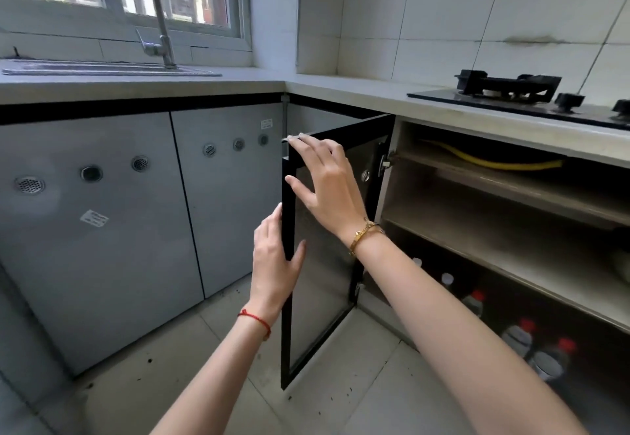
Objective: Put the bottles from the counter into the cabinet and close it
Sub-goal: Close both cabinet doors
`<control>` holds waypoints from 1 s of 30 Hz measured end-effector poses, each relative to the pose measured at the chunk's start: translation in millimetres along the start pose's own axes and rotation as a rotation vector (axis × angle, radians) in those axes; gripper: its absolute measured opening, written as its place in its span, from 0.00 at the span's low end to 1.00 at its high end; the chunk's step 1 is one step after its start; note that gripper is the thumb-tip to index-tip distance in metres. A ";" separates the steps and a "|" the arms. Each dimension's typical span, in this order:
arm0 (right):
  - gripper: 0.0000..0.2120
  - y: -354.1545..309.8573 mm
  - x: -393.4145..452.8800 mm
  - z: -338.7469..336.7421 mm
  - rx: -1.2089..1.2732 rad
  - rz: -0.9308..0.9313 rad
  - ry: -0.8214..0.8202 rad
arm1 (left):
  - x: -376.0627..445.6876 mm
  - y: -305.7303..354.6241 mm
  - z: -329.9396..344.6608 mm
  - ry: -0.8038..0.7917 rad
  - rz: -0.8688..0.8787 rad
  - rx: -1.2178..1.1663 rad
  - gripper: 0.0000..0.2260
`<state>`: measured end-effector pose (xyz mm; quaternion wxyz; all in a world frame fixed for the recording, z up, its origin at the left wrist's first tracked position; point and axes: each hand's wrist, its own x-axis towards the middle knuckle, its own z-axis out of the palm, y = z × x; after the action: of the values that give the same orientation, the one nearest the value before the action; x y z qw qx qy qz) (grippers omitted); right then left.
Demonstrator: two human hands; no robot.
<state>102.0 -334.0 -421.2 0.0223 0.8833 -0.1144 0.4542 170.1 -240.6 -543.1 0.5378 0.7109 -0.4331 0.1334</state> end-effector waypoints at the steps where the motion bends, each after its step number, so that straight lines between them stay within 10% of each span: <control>1: 0.26 2.2 -3.4 -5.1 0.007 0.001 0.012 | -3.8 0.6 0.1 -0.002 0.029 -0.022 0.32; 16: 0.26 68.8 -92.5 -111.2 -0.169 0.103 0.144 | -43.3 59.8 84.2 -0.357 0.318 -0.340 0.31; 30: 0.31 183.6 -157.7 -193.4 -0.824 0.319 0.058 | -60.0 150.8 228.7 -0.531 0.412 -0.212 0.32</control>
<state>-181.5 -456.2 -446.9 0.3055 0.7587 -0.4203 0.3930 -42.9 -420.5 -572.8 0.4390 0.5586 -0.7037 0.0036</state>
